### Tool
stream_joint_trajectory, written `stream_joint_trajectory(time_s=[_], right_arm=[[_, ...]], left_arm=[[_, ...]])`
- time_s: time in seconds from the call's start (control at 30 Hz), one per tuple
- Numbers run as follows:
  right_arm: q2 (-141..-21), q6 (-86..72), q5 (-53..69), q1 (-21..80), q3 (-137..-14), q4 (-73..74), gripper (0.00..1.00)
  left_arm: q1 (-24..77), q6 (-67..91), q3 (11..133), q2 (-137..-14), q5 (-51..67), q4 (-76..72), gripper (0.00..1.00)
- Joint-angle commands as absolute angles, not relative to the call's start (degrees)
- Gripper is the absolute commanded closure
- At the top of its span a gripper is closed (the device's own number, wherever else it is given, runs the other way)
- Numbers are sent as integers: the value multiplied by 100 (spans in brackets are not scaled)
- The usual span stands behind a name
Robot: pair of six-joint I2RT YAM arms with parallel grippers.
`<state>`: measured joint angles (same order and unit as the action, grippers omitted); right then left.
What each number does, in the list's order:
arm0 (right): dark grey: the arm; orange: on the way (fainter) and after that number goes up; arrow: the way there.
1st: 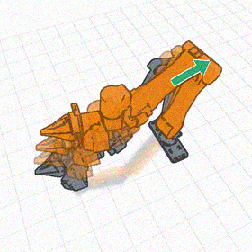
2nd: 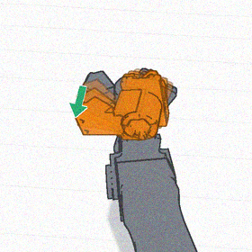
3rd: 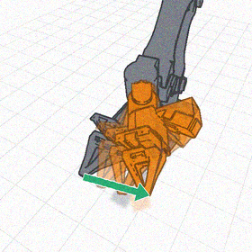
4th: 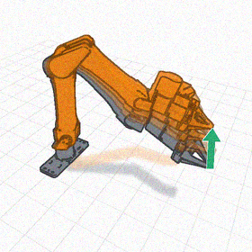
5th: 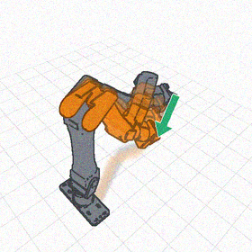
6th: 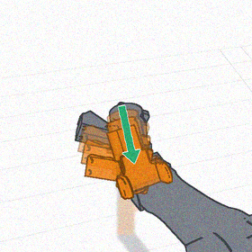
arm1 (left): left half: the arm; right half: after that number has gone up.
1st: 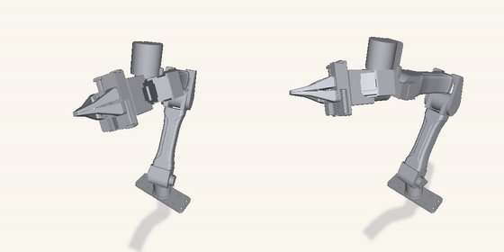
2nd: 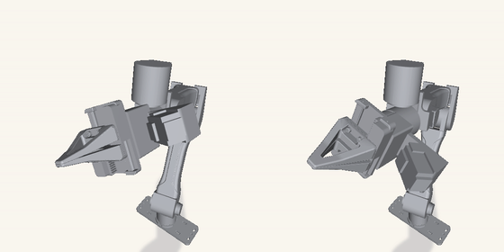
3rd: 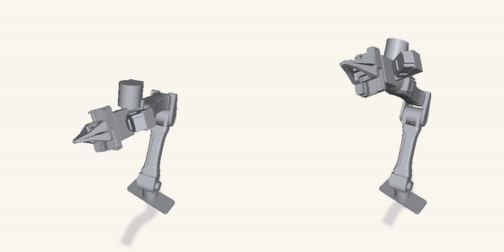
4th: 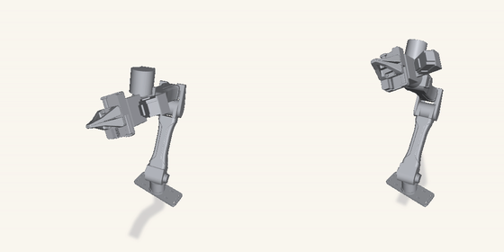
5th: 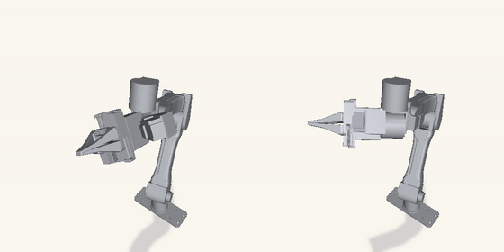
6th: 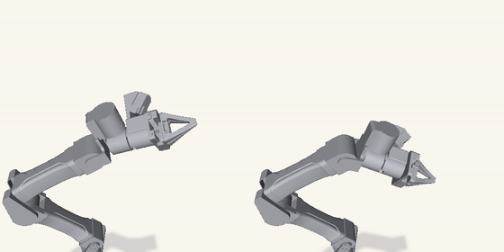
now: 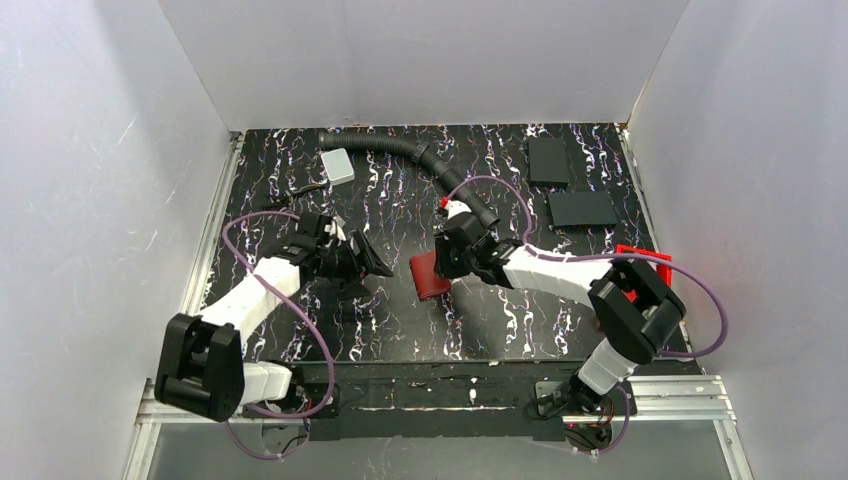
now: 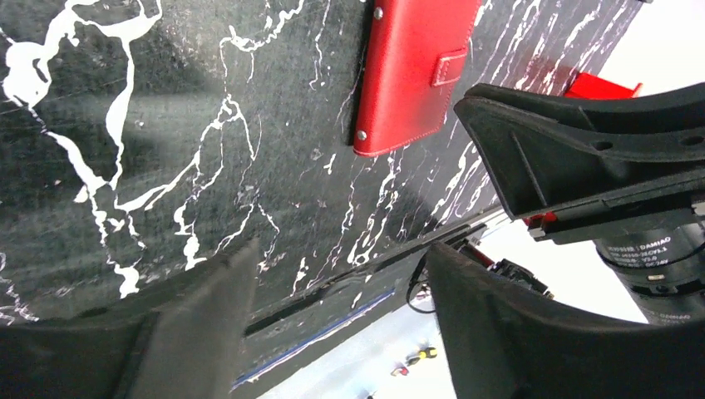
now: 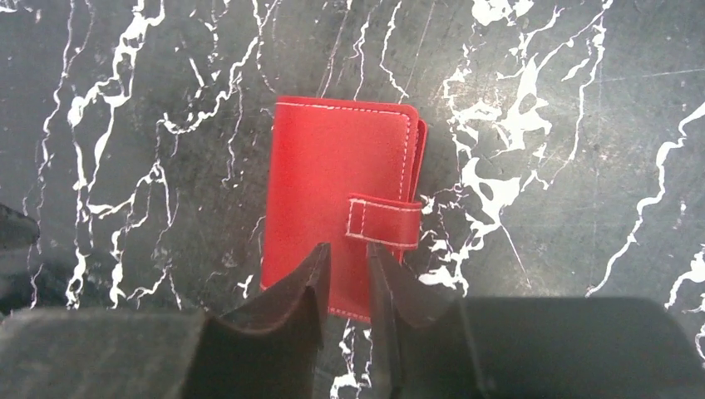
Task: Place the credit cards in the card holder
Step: Turn over the card holder at the center of the board.
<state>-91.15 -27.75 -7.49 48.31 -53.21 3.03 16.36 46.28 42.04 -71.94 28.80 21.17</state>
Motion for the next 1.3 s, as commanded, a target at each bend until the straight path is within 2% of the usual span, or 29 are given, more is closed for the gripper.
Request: stream_joint_trajectory(time_s=[0.0, 0.13, 0.17, 0.5, 0.8, 1.07, 1.27], right_arm=[[-9513, -2560, -700, 4764, -5607, 60, 74], [-9568, -2536, -946, 4713, -5373, -156, 76], [-9624, -2481, -1006, 4621, -5195, -272, 77], [-9635, -2925, -118, 4195, -4318, -1076, 79], [-9865, -3200, 672, 4113, -4218, -1482, 80], [-9871, -3844, 1334, 4122, -4062, -2042, 78], [-10061, -4828, 2081, 4214, -3780, -3236, 75]], left_arm=[[1970, 5304, 4129, -7899, 2840, 1028, 39], [2250, 5369, 4385, -8496, 2603, 822, 49], [2438, 5371, 4629, -8924, 2485, 735, 57], [2829, 5402, 5385, -10074, 2390, 517, 67], [3260, 5581, 5786, -10191, 2470, -168, 68], [3296, 5578, 5860, -9780, 2287, -75, 67], [3378, 5895, 5965, -9503, 2383, -178, 67]])
